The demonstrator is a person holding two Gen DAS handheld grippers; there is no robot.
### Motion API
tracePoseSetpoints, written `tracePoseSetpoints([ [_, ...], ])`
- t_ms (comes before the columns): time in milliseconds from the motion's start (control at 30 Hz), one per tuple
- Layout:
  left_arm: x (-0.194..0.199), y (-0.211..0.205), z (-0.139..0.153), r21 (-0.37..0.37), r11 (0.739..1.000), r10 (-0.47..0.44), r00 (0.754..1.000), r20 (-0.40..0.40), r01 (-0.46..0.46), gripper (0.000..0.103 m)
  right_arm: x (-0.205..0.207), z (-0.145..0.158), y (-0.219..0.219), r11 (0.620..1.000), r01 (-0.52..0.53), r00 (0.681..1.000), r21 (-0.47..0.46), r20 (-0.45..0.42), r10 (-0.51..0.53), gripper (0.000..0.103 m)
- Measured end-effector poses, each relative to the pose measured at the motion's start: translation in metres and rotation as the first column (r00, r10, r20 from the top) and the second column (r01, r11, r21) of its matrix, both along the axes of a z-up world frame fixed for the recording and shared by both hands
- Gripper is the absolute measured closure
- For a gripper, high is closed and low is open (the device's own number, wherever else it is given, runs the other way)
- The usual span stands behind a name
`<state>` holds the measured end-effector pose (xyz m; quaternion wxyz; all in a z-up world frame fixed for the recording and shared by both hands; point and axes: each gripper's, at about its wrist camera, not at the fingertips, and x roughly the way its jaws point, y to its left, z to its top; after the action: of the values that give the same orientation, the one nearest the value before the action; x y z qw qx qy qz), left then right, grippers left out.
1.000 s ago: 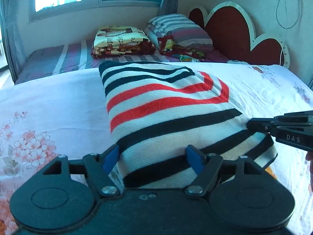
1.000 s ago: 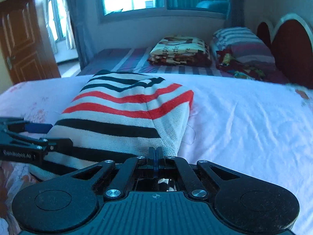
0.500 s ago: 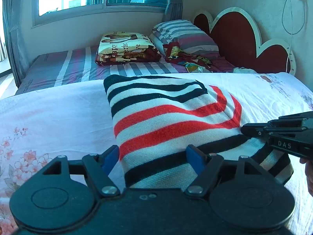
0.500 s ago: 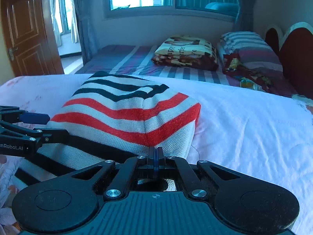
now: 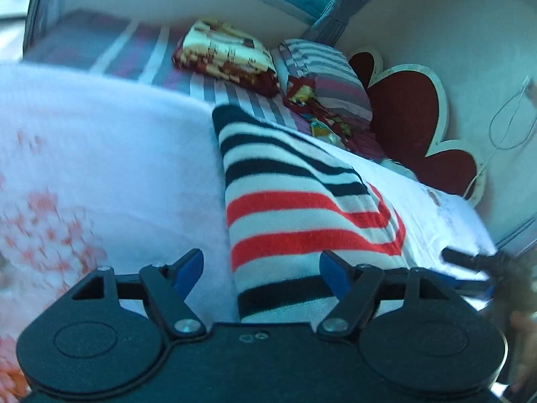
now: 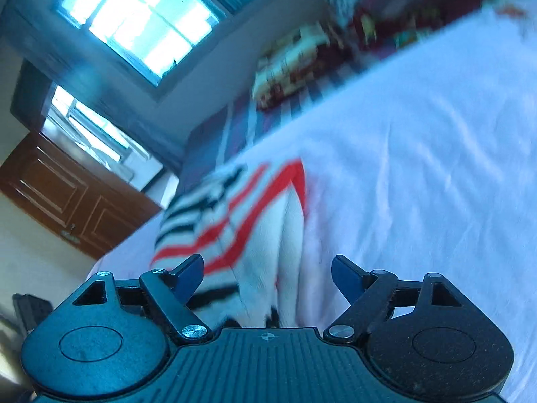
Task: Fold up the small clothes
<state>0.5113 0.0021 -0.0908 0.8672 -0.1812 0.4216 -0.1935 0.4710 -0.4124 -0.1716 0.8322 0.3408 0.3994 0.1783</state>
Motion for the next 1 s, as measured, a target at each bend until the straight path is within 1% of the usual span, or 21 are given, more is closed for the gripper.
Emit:
tracePoseSetpoints([
  [33, 0.000, 0.002, -0.001, -0.007, 1.000, 0.011, 1.000, 0.011, -0.011, 0.051, -0.001, -0.004, -0.001, 1.000, 0.000, 1.000, 0.011, -0.013, 0.000, 0.020],
  [67, -0.001, 0.006, -0.002, -0.029, 0.999, 0.015, 1.000, 0.022, -0.014, 0.077, -0.002, -0.007, -0.004, 1.000, 0.008, 1.000, 0.021, -0.021, -0.007, 0.020],
  [100, -0.003, 0.012, -0.002, -0.060, 0.998, 0.033, 0.999, 0.025, -0.032, 0.087, -0.004, -0.009, -0.006, 0.999, 0.019, 1.000, 0.038, -0.023, -0.019, 0.020],
  [133, -0.005, 0.016, 0.002, -0.069, 0.996, 0.055, 0.997, 0.047, -0.052, 0.091, -0.006, -0.011, -0.010, 0.997, 0.027, 0.999, 0.073, -0.021, -0.025, 0.020],
  [167, -0.006, 0.020, 0.004, -0.083, 0.995, 0.068, 0.996, 0.059, -0.063, 0.091, -0.008, -0.013, -0.013, 0.994, 0.032, 0.999, 0.107, -0.021, -0.030, 0.020],
  [200, -0.008, 0.025, 0.005, -0.117, 0.991, 0.075, 0.995, 0.059, -0.068, 0.077, -0.009, -0.014, -0.016, 0.991, 0.037, 0.999, 0.125, -0.020, -0.034, 0.020],
  [233, -0.008, 0.030, 0.005, -0.148, 0.986, 0.082, 0.995, 0.054, -0.073, 0.039, -0.009, -0.013, -0.018, 0.991, 0.035, 0.999, 0.132, -0.016, -0.034, 0.020],
  [267, -0.007, 0.033, 0.004, -0.153, 0.984, 0.101, 0.994, 0.049, -0.093, 0.020, -0.008, -0.013, -0.019, 0.990, 0.027, 1.000, 0.135, -0.011, -0.026, 0.020],
  [300, -0.007, 0.036, 0.004, -0.160, 0.983, 0.099, 0.994, 0.050, -0.090, 0.019, -0.008, -0.013, -0.021, 0.990, 0.015, 1.000, 0.141, -0.007, -0.014, 0.020],
  [367, 0.001, 0.034, -0.003, -0.190, 0.980, 0.050, 0.999, -0.015, -0.052, 0.019, -0.007, -0.011, -0.019, 0.990, -0.004, 1.000, 0.142, -0.004, 0.004, 0.020],
  [433, 0.007, 0.030, -0.013, -0.233, 0.972, 0.003, 0.998, -0.069, -0.020, 0.019, -0.005, -0.011, -0.015, 0.990, -0.025, 1.000, 0.139, -0.007, 0.027, 0.020],
  [533, 0.014, 0.027, -0.030, -0.305, 0.952, -0.043, 0.987, -0.154, -0.006, 0.019, -0.001, -0.015, -0.009, 0.985, -0.059, 0.998, 0.162, -0.011, 0.062, 0.020],
  [567, 0.016, 0.026, -0.035, -0.318, 0.948, -0.058, 0.983, -0.176, -0.001, 0.019, 0.000, -0.018, -0.006, 0.982, -0.071, 0.997, 0.173, -0.020, 0.076, 0.021],
  [633, 0.016, 0.022, -0.039, -0.316, 0.949, -0.069, 0.985, -0.158, 0.016, 0.020, 0.004, -0.025, 0.001, 0.979, -0.095, 0.993, 0.182, -0.047, 0.105, 0.020],
  [667, 0.017, 0.020, -0.039, -0.317, 0.948, -0.078, 0.985, -0.155, 0.026, 0.021, 0.006, -0.029, 0.004, 0.981, -0.102, 0.992, 0.166, -0.063, 0.114, 0.021],
  [767, 0.020, 0.011, -0.039, -0.317, 0.946, -0.121, 0.982, -0.143, 0.070, 0.022, 0.009, -0.032, 0.006, 0.978, -0.091, 0.992, 0.186, -0.067, 0.105, 0.021],
  [867, 0.020, -0.003, -0.041, -0.283, 0.951, -0.161, 0.979, -0.125, 0.120, 0.023, 0.014, -0.032, 0.014, 0.976, -0.129, 0.989, 0.178, -0.044, 0.139, 0.021],
  [900, 0.020, -0.007, -0.040, -0.273, 0.953, -0.165, 0.979, -0.116, 0.129, 0.023, 0.016, -0.032, 0.017, 0.974, -0.144, 0.988, 0.175, -0.038, 0.152, 0.027],
  [933, 0.020, -0.009, -0.039, -0.269, 0.954, -0.164, 0.980, -0.110, 0.129, 0.023, 0.018, -0.032, 0.021, 0.977, -0.146, 0.988, 0.154, -0.035, 0.153, 0.033],
  [967, 0.020, -0.011, -0.040, -0.267, 0.955, -0.163, 0.981, -0.105, 0.130, 0.023, 0.020, -0.031, 0.026, 0.982, -0.142, 0.989, 0.124, -0.032, 0.147, 0.041],
  [1000, 0.019, -0.010, -0.039, -0.258, 0.957, -0.162, 0.982, -0.097, 0.133, 0.023, 0.023, -0.031, 0.029, 0.985, -0.143, 0.989, 0.097, -0.025, 0.146, 0.045],
])
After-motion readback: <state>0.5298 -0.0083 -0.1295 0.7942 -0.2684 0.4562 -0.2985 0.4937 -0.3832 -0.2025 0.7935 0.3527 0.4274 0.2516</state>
